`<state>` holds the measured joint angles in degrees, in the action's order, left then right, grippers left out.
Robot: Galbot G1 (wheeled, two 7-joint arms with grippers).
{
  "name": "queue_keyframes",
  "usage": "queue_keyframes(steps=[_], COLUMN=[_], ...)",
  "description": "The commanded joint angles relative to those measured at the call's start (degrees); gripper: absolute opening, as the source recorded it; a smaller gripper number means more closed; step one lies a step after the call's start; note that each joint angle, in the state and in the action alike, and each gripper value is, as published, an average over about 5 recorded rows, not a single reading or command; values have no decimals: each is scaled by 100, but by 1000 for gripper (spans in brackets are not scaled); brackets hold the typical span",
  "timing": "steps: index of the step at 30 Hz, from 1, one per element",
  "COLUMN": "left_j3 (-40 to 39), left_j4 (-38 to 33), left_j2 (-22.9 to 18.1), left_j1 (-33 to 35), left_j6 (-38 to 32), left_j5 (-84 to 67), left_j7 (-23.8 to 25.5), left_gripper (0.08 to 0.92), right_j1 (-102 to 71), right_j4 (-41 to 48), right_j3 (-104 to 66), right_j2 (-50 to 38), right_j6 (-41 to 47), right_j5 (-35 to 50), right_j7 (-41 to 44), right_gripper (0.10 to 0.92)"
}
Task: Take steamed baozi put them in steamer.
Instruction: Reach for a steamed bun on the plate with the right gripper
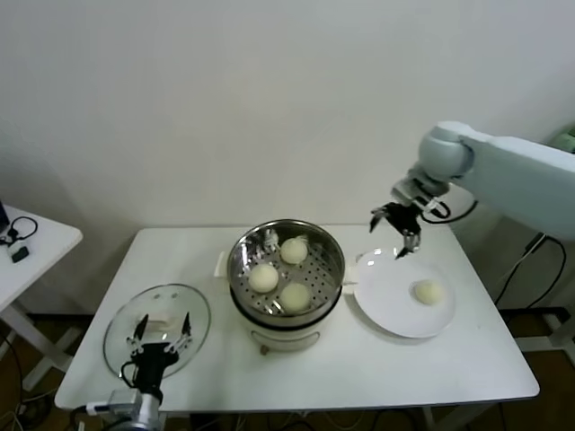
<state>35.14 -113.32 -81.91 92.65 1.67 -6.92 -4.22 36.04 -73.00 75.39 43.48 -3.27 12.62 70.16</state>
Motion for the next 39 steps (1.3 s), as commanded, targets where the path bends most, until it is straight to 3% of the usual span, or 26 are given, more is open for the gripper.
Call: queue_keyframes(steps=[1,15,39], left_j3=[13,39,-31], left_j4=[-83,51,5], left_j2=[11,-108,-104], left_j1=[29,64,-50], left_j6=[-13,-31,117], left_j5=[-37,35,1], left_j7=[12,8,-18], left_gripper=[823,823,823], right_j1=[-2035,-3584,-3653], right_j4=[994,2617,3380], right_j3=[-1571,-3301,-3641], right_j2=[-898,-99,796], right_j6=[898,147,57], right_j5=[-702,-2427,-2649], right_j7=[-47,13,-88], right_gripper=[823,823,823])
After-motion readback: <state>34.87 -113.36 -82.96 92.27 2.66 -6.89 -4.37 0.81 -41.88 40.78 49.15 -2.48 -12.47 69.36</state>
